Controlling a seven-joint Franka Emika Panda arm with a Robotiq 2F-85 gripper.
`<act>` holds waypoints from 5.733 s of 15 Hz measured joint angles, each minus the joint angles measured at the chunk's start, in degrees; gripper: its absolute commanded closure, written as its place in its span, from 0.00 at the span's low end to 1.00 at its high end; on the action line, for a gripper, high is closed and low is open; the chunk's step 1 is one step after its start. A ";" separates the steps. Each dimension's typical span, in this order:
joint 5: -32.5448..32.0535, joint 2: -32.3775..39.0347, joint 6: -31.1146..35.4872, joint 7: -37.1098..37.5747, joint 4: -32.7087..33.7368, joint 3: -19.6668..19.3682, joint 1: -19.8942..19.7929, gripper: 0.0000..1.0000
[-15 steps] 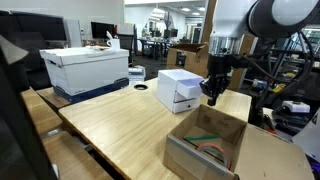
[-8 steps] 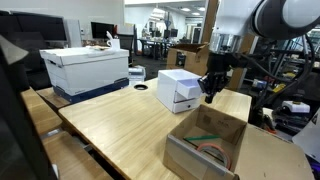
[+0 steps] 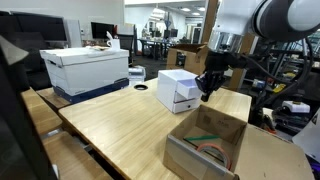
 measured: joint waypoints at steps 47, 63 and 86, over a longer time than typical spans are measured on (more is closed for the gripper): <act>-23.88 15.02 14.54 -2.76 11.49 -14.17 -2.41 0.98; -13.27 15.32 14.10 -11.02 11.70 -13.55 -2.24 0.60; -2.53 5.00 -19.37 -52.56 17.68 -14.38 -3.23 0.00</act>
